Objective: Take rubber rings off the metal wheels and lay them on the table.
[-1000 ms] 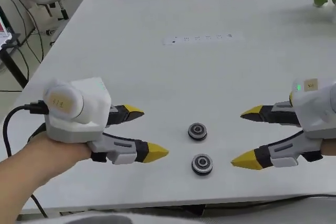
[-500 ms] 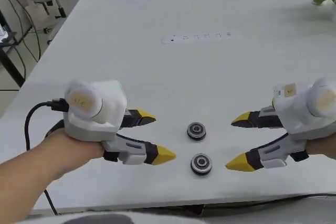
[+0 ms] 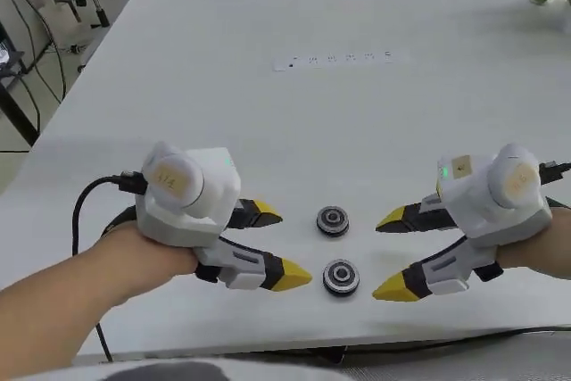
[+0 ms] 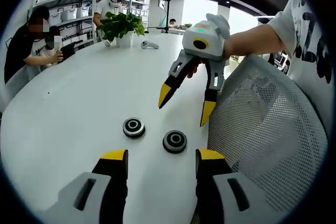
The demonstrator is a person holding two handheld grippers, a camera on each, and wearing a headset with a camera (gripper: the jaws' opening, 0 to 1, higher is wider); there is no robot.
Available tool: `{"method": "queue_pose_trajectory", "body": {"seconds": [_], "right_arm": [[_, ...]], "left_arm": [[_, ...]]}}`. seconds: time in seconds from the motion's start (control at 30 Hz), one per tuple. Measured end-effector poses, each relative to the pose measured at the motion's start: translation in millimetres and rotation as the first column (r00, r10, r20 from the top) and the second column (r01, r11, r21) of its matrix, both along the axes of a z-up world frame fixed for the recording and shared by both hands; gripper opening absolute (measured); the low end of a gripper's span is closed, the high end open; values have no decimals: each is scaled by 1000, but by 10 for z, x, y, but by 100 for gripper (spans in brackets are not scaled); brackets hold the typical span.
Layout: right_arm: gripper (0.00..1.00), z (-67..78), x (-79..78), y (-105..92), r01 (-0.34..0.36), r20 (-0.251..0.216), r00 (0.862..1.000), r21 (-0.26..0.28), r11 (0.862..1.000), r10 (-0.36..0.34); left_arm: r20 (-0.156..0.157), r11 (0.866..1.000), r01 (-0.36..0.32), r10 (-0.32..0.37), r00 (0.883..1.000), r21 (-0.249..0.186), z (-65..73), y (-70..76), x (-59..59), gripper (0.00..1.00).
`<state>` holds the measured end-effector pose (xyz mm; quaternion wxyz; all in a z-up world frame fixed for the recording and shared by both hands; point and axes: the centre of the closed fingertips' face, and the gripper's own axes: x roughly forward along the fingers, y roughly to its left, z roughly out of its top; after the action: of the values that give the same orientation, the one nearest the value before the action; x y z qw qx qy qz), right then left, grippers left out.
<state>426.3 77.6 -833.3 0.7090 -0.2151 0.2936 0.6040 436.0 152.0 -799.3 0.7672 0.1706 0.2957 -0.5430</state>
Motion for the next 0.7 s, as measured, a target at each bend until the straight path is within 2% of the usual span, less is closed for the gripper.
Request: {"method": "queue_pose_trajectory", "body": {"seconds": [0.27, 0.37, 0.47, 0.7], "right_arm": [[45, -13, 27, 39, -16, -6, 1000, 12, 1000, 16], [43, -24, 38, 62, -26, -2, 1000, 10, 1000, 26], [42, -43, 43, 91, -38, -3, 999, 7, 999, 38], [40, -81, 31, 113, -56, -7, 998, -2, 998, 56]], "left_arm": [[-18, 999, 41, -41, 999, 21, -92, -102, -37, 44], [-14, 998, 54, -53, 998, 24, -109, -141, -43, 42], [-29, 997, 67, -66, 997, 31, -153, -182, -67, 41], [-45, 994, 97, -95, 995, 51, -242, -267, -91, 38]]}}
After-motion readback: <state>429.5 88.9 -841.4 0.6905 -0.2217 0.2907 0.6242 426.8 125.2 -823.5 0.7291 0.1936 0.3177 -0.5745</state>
